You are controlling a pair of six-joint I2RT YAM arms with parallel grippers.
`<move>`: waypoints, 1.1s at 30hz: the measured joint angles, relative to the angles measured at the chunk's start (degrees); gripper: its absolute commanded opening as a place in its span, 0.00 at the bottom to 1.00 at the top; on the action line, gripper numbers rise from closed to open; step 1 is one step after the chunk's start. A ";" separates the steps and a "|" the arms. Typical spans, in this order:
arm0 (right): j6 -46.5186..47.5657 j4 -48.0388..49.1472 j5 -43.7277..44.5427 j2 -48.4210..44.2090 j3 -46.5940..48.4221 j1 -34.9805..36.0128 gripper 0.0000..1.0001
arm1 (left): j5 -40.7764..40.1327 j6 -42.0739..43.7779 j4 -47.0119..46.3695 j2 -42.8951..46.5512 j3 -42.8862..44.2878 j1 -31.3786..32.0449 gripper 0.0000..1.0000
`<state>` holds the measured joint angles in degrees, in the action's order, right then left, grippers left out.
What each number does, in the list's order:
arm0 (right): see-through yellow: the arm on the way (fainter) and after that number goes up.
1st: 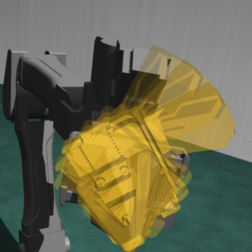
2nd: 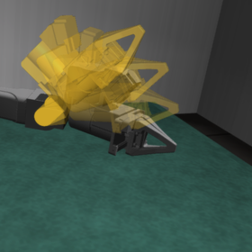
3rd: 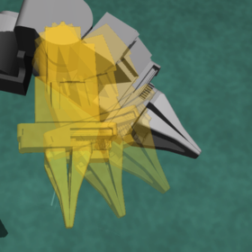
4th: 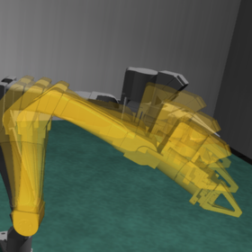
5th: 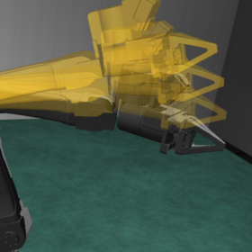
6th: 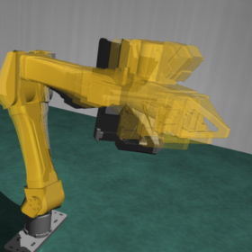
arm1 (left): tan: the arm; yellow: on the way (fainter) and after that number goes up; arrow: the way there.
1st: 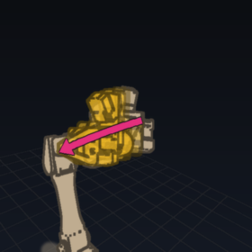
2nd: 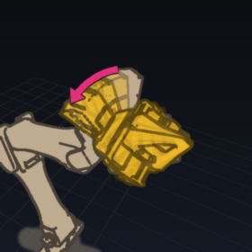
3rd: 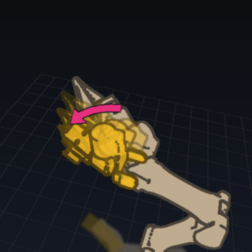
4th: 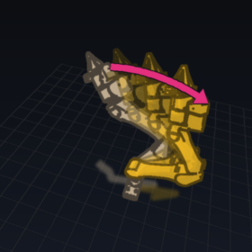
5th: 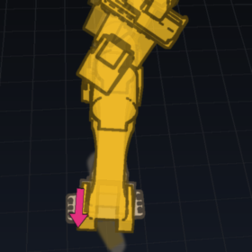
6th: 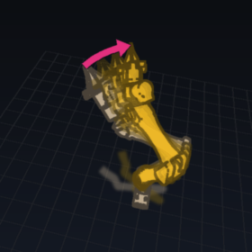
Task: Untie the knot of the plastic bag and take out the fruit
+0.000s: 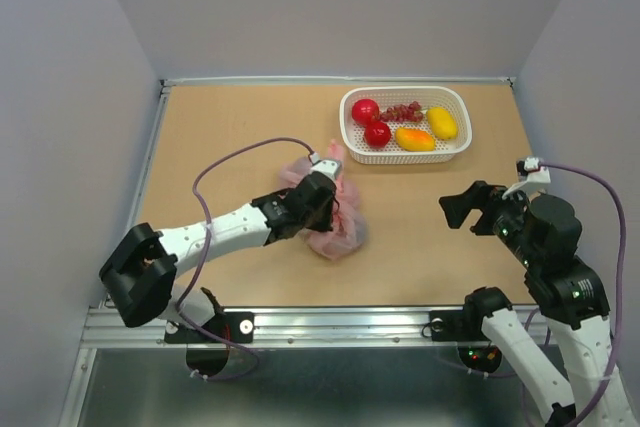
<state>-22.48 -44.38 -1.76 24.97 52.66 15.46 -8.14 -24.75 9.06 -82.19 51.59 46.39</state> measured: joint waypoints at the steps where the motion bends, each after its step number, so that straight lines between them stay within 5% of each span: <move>1: 0.28 0.04 -0.74 0.66 0.00 0.00 1.00 | -0.02 -1.57 0.26 1.36 -0.59 2.95 0.19; 6: 2.03 1.62 -7.50 5.22 0.00 0.00 1.00 | -3.52 -9.92 2.47 6.36 -3.76 15.58 0.28; 8: 2.47 2.75 -10.51 8.09 -0.13 0.00 1.00 | -6.93 -13.66 5.07 8.31 -6.14 16.90 0.42; 19: 4.83 9.03 -19.56 24.04 -3.06 0.81 1.00 | -15.02 -14.43 10.67 19.54 -7.41 5.84 0.90; 25: 5.92 11.19 -18.91 30.67 -3.89 11.02 1.00 | -3.82 -12.55 3.52 21.16 -7.08 5.35 0.91; 33: 4.02 13.33 -15.61 36.20 -8.04 25.73 1.00 | 4.83 -8.31 -3.80 10.45 -7.10 8.41 0.85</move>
<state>-18.46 -31.05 -17.37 61.17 44.62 41.19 -3.31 -33.06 5.26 -71.75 44.49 54.81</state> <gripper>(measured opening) 0.999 0.901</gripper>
